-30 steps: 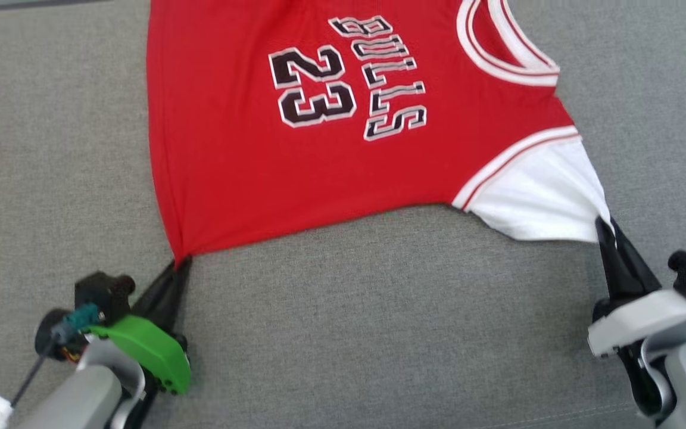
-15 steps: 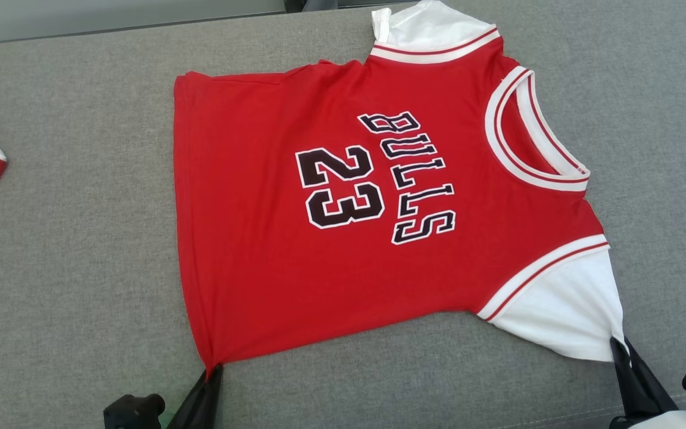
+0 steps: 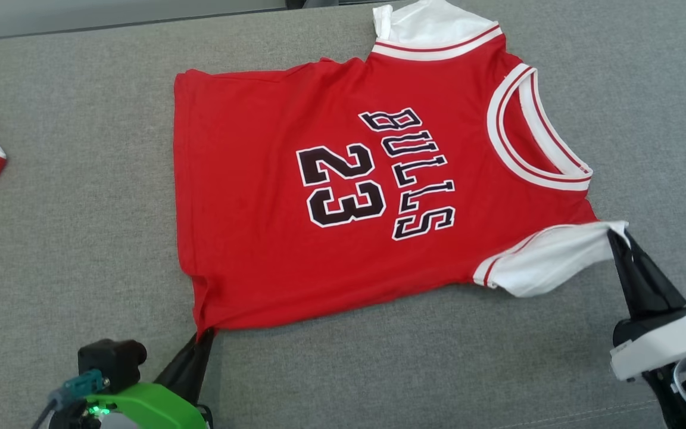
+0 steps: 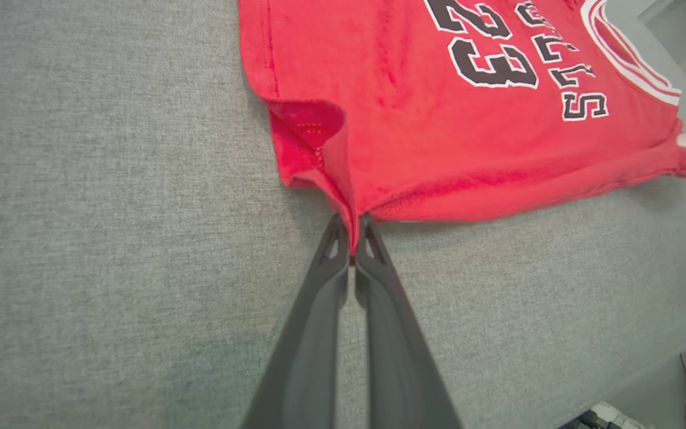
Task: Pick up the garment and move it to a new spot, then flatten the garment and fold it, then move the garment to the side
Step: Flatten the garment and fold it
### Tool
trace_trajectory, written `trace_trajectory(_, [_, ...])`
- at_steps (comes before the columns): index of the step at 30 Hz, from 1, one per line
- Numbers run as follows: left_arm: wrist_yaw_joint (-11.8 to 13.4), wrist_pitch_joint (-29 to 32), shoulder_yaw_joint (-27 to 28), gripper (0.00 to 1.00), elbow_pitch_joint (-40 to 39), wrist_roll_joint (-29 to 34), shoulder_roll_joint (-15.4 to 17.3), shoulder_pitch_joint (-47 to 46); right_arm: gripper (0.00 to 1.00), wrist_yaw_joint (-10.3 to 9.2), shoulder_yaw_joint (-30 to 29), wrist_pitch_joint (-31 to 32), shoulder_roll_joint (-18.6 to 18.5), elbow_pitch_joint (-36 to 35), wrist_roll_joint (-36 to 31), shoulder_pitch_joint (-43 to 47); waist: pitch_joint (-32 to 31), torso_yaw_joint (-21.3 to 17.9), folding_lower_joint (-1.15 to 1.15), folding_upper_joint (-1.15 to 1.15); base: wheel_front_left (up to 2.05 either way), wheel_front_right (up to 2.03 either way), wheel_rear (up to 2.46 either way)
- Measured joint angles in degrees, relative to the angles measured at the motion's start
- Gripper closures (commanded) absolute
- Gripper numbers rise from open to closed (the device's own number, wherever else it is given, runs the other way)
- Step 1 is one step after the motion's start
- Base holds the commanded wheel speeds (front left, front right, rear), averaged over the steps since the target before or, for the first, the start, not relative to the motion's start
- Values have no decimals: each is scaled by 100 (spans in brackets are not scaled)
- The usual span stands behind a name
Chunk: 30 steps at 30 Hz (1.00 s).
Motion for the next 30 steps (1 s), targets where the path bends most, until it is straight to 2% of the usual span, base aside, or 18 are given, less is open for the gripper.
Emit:
trace_trajectory(7, [144, 688, 70, 100, -322, -102, 333, -486, 100, -3, 111, 580, -325, -125, 77, -674, 152, 23, 0, 0, 0, 0, 0])
trace_trajectory(14, [89, 1429, 66, 100, -393, -158, 478, -1222, 100, -2, 371, 920, -508, 296, 77, -1617, 358, 80, 0, 0, 0, 0, 0])
trace_trajectory(25, [-423, 2386, -183, 100, 623, -336, 205, -2442, 100, -2, 794, 912, -542, 1349, 52, -2514, 408, 190, 0, 0, 0, 0, 0])
trace_trajectory(30, [-820, 2888, -266, 100, 1376, -665, -11, -2963, 100, -2, 1222, 1079, -581, 1908, 25, -3050, 364, 160, 0, 0, 0, 0, 0])
